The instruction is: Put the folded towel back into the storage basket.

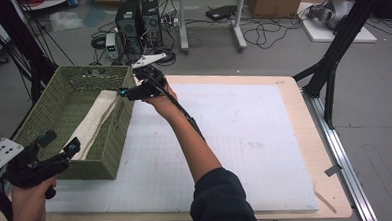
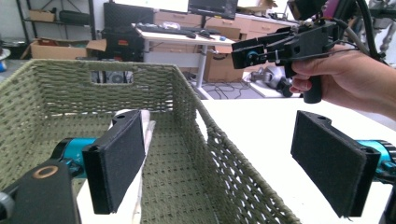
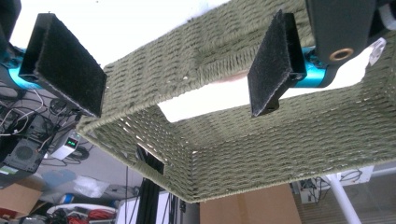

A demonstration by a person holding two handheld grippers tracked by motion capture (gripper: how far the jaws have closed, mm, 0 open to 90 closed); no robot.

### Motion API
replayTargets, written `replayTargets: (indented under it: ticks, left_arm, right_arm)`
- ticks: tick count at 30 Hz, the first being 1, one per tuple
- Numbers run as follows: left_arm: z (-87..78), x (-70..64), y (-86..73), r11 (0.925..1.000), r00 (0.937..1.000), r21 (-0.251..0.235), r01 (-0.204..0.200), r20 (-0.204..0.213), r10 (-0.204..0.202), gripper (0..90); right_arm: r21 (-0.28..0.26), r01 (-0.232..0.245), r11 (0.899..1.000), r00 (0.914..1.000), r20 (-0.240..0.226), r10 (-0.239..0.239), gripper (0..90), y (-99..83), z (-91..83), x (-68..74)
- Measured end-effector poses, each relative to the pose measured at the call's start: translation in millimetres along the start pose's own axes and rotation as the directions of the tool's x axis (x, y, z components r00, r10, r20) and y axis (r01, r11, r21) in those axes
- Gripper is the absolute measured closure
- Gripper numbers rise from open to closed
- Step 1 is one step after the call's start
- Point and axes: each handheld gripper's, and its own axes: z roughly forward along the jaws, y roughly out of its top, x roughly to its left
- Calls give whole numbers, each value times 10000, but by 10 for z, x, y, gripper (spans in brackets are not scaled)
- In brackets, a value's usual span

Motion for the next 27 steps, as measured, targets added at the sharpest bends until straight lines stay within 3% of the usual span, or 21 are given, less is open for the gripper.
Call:
replayTargets:
  ticks: [4, 13, 20, 24, 27]
  left_arm:
    - [11, -7, -3, 9996, 9992, 190, 224, 331, -230, 181]
    - [39, -59, 2, 9982, 9965, -102, 598, 586, -591, 167]
    - [103, -108, 1, 9996, 9974, -151, 237, 690, -226, 167]
    - [155, -136, -14, 9995, 9970, -305, -79, 762, 102, 169]
    - [199, -159, -18, 9996, 9962, -244, -108, 862, 129, 170]
  right_arm:
    - [-43, 9, 10000, 10000, 40, -9, 183, -47, -123, -16]
    - [-48, -16, 10000, 9995, 324, 18, 183, -195, -434, -42]
    - [-212, -267, 9994, 9979, 586, 279, 183, -332, -705, -69]
    - [-185, -153, 9997, 9975, 692, 165, 183, -420, -837, -55]
    - [-149, -125, 9998, 9972, 740, 136, 183, -477, -927, -40]
